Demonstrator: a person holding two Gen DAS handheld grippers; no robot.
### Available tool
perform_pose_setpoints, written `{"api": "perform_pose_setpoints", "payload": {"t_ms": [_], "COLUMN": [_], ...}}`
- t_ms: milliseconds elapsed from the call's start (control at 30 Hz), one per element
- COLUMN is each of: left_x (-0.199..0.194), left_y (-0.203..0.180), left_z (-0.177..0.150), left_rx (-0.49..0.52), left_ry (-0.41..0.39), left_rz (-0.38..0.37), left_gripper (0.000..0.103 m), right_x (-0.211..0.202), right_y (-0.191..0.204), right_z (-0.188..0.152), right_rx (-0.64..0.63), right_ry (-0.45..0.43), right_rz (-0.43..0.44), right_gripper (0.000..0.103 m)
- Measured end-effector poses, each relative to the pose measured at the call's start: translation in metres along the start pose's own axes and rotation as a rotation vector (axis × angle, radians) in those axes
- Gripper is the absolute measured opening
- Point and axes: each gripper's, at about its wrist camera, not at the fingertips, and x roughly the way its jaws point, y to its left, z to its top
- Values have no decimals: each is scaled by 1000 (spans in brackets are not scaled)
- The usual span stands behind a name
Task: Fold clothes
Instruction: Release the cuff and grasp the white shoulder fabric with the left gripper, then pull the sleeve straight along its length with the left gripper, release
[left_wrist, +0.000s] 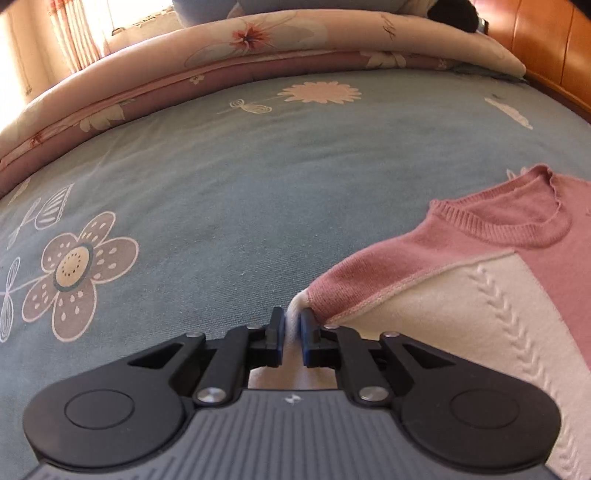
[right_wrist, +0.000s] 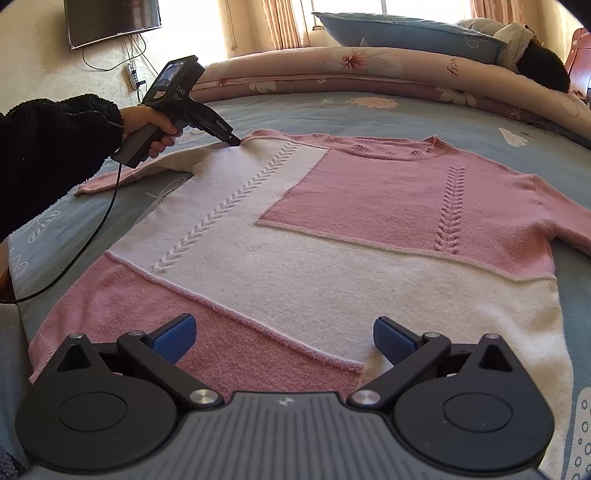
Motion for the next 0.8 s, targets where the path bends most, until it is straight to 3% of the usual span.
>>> {"api": "perform_pose_setpoints", "payload": {"t_ms": [100,200,267,367,467,567,667,800], "left_x": [-19,-58,-86,-119,-136,-132,-108,-89], "left_y": [6,12,18,33,44,53,56,66], "left_z": [1,-5,-16,-45,-83,-123,-145,-156], "left_rx": [-21,-65,-165,-419,-654,-862,-946,-1005], "left_ry": [-6,-64,-106,-95,-79,-58,-30,-141], "left_rz": [59,101,89,56,-53,-176,-179,-201], "left_gripper": [28,30,32,42,42,47,49,55], "right_x": [-3,-6,-8,-12,-17,-21,-23,-21], "right_y": [1,2,4,7,9,11,13,9], "right_z": [0,1,2,2,3,3,3,4], "right_rx": [0,-5,-13,-26,-30,-28,-28,6], "right_ry": [-12,-25,-34,-48,-68,-78,-86,-64], "right_rz": [-1,-1,-3,3,13,16,20,34], "right_gripper": [103,103,103,103,103,103,103,103]}}
